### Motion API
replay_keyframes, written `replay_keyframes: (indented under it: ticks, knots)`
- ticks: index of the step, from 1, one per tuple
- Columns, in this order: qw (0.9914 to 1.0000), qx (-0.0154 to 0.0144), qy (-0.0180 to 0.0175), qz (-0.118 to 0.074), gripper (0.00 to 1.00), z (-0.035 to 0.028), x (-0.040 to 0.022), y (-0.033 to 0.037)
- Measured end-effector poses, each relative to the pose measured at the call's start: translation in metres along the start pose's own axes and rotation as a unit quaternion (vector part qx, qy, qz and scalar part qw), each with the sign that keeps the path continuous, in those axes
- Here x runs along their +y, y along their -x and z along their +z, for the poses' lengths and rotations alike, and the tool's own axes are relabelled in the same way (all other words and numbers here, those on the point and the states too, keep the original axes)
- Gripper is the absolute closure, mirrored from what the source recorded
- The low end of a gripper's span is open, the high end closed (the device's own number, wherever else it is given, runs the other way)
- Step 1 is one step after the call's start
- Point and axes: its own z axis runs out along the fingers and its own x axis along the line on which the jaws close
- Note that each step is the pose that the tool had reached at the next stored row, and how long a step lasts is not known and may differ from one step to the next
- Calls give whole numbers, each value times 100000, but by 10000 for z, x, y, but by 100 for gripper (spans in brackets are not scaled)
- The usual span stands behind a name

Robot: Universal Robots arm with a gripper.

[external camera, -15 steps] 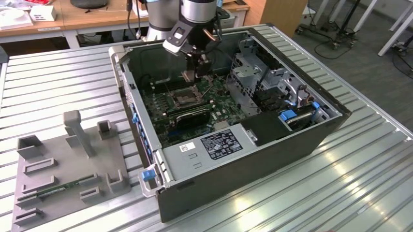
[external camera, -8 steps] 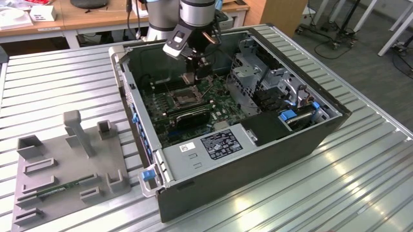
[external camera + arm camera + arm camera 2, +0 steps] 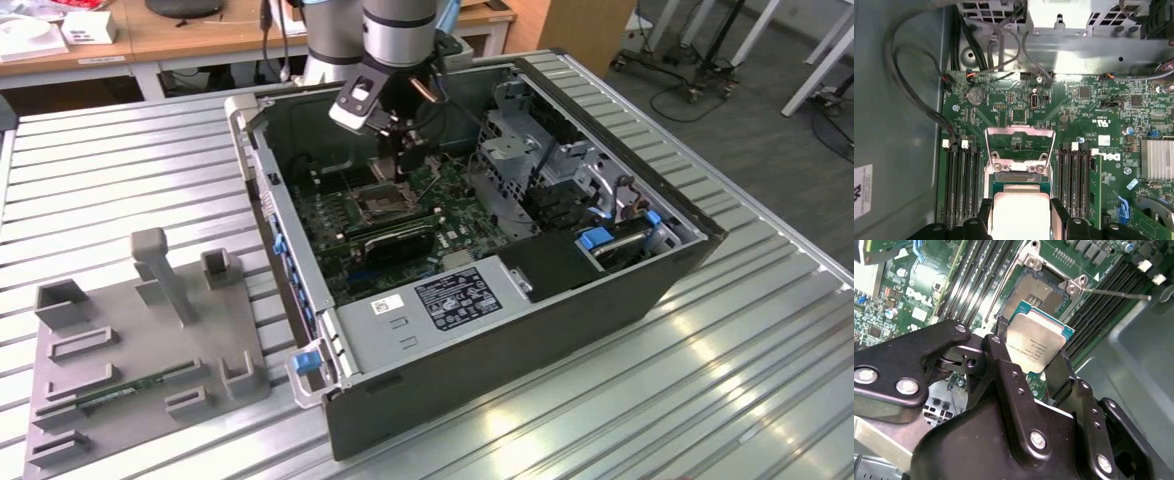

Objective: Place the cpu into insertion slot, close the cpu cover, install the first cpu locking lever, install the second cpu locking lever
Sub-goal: 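Place the cpu into insertion slot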

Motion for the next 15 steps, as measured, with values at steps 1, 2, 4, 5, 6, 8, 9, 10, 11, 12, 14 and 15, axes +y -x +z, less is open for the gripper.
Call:
replay_keyframes:
  ticks: [1,2,4,5,6,8,9,10,11,12,14,15]
  knots:
    - [100000,4,34,-46,46,17,-11,0]
    - [100000,7,60,-82,46,34,-19,1]
    - [100000,2,92,-114,46,70,-35,2]
    - [100000,3,100,-126,46,87,-42,3]
    - [100000,-2,105,-139,46,105,-48,4]
    - [100000,9,116,-156,46,141,-58,5]
    - [100000,9,114,-174,46,159,-61,6]
    - [100000,9,110,-211,46,178,-62,7]
    - [100000,10,107,-246,46,196,-63,8]
    - [99999,23,118,-313,46,219,-66,8]
    - [99999,97,205,-418,46,244,-70,9]
    - [99999,135,244,-466,46,256,-71,10]
